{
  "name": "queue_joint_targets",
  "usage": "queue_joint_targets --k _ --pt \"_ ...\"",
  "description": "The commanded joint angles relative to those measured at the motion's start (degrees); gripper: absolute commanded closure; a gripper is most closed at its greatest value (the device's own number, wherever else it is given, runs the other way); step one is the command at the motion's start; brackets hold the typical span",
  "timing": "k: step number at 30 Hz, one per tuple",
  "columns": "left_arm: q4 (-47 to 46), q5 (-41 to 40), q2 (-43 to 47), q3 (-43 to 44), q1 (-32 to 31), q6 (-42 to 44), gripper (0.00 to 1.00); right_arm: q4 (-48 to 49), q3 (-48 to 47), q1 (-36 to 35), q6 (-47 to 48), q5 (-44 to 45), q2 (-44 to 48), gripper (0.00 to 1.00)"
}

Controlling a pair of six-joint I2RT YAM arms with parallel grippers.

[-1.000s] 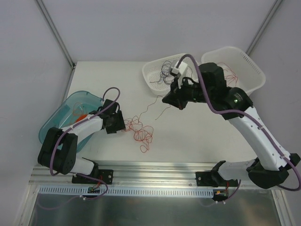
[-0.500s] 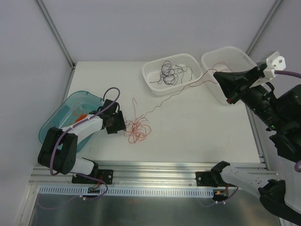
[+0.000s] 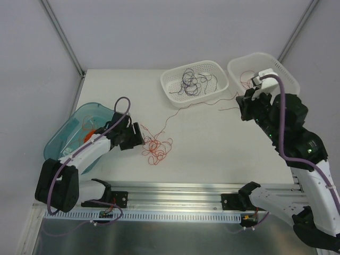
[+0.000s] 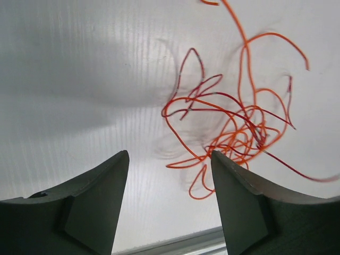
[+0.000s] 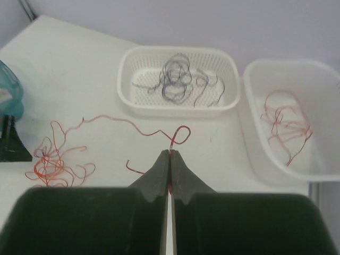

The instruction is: Untangle the cables

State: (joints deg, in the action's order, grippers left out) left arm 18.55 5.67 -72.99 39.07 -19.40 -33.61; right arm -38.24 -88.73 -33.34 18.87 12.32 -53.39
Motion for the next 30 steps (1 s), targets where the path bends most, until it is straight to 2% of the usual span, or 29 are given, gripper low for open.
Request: queue_joint_targets --k 1,4,6,7,9,10,12,13,16,19,23,25,30 --pt "1.0 3.0 6.7 -1.2 -0.1 1.2 0.36 -3.6 9.4 1.4 -8.3 4.3 1.0 0.99" --pt "1.0 5.1 12.2 -2.4 -0.3 2.7 0.32 -4.1 20.8 2.8 -13.9 4.6 2.3 0.97" --pt "1.1 6.5 15.7 -3.3 -0.5 3.5 0.3 -4.9 26.9 3.7 -18.6 6.1 2.6 0.88" --pt "1.0 6.9 16.7 -3.6 -0.6 3.9 0.28 -5.8 28.4 4.0 -20.0 6.3 2.2 0.76" --pt "0.9 7.9 19.0 -4.2 -0.8 4.3 0.27 -7.3 30.4 4.6 -22.1 6.8 1.4 0.62" --pt "0.9 8.0 19.5 -4.4 -1.0 5.0 0.25 -8.2 30.5 4.6 -22.0 6.7 0.2 0.52" --pt "1.0 8.4 20.2 -4.5 -1.7 5.6 0.22 -7.2 30.5 4.5 -19.2 1.6 -0.7 0.44" --pt "1.0 8.4 20.3 -4.4 -2.0 5.6 0.21 -4.8 30.3 4.4 -16.4 -1.2 -1.5 0.36" --pt "1.0 8.1 20.3 -4.0 -3.6 5.7 0.16 0.2 29.4 4.3 -9.7 -14.5 -4.2 0.31" --pt "1.0 6.8 20.4 -4.1 -5.2 5.0 0.15 4.9 28.1 2.4 -4.6 -23.5 -9.5 0.29" --pt "1.0 4.8 21.8 -5.3 -6.1 3.1 0.14 8.4 24.0 -2.1 1.1 -25.7 -18.4 0.28" --pt "1.0 4.0 22.4 -6.0 -6.4 2.0 0.14 11.0 21.4 -2.3 2.3 -28.2 -24.2 0.27" --pt "1.0 3.3 22.6 -6.7 -6.8 0.2 0.14 11.3 14.0 -2.3 4.8 -26.9 -37.7 0.26"
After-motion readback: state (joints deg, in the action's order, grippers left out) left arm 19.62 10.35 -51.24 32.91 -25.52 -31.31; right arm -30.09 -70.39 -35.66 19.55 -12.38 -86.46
